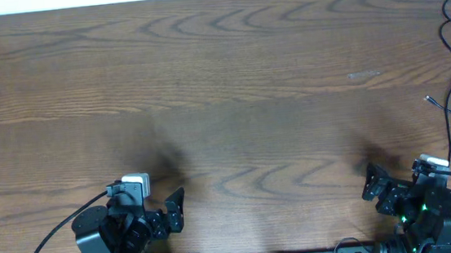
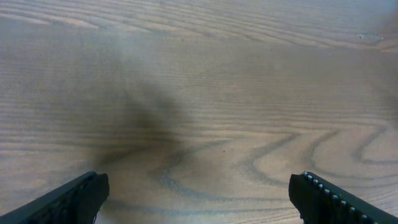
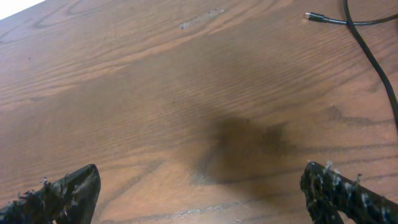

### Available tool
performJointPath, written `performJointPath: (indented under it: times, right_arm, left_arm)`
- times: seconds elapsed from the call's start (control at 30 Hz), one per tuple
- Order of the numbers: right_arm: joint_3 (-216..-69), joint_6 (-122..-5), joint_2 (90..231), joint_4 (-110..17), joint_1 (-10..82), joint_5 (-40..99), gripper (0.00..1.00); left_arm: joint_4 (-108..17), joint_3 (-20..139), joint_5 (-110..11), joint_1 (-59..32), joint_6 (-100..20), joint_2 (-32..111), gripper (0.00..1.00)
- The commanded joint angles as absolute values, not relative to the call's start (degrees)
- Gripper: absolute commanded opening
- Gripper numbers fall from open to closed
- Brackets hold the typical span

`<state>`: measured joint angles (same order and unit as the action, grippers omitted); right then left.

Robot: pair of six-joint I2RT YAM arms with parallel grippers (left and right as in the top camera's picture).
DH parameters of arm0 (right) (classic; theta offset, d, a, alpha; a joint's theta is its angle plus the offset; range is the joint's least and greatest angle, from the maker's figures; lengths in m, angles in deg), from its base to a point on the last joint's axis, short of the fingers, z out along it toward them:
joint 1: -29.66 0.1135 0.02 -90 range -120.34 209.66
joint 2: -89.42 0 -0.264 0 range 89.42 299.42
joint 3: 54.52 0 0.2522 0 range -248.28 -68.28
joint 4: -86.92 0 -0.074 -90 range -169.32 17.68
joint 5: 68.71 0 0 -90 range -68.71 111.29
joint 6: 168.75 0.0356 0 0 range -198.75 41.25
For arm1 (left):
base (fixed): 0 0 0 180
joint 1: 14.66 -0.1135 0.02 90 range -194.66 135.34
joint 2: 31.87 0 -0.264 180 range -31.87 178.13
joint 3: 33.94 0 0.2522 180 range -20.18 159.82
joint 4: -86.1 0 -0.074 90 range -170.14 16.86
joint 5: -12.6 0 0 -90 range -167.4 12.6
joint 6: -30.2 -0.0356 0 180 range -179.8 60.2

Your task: Untangle cables

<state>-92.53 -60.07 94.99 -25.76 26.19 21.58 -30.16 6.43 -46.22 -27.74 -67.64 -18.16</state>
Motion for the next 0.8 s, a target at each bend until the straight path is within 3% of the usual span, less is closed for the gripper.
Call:
performJointPath:
  times: [0.0,0.77]
  right_arm:
    - [-92.57,-59.96,95.05,-25.58,26.39,21.62,0.99]
    - [-92.57,-59.55,95.05,-23.42,26.37,16.95,0.99]
  left_arm:
    - [-30.27,6.28,-46.99,-27.82,-69.00,-18.64,0.98]
    - [-30.20,6.28,-50.02,-27.82,-69.02,-18.62,0.98]
